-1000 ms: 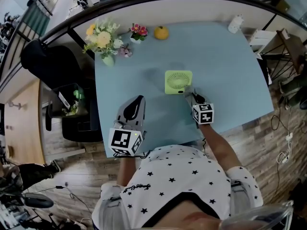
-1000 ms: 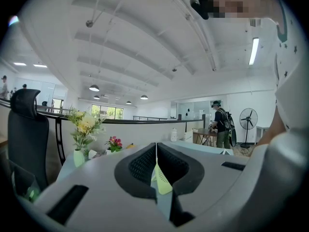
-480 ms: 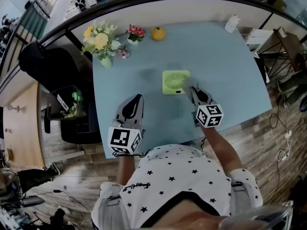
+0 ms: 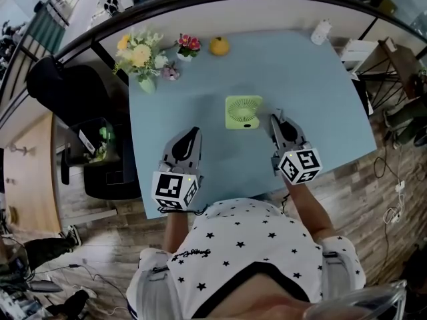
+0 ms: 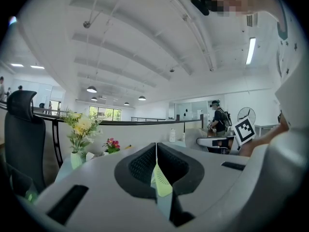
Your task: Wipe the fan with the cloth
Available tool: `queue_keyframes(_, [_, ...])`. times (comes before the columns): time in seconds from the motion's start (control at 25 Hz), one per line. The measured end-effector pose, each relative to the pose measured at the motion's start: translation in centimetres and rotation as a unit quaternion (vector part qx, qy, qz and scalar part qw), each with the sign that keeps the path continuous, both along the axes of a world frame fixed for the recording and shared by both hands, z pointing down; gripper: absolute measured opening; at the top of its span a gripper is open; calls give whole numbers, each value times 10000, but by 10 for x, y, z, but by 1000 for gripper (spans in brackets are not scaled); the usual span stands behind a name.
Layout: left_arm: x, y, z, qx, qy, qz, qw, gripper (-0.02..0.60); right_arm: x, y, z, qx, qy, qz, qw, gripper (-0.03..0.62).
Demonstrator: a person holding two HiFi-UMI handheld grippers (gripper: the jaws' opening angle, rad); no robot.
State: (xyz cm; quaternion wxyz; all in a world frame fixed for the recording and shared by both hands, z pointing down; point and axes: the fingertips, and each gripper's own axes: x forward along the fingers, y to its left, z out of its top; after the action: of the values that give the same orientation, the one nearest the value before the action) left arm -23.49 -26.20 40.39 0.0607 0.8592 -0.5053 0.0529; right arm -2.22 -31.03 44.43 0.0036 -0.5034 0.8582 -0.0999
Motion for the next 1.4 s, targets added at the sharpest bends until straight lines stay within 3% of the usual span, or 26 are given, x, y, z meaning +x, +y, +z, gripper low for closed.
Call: queue_keyframes(1.4, [4,2,-1,24,45,80,10000,32,-17,16,-24,160,-264,-216,9993,15])
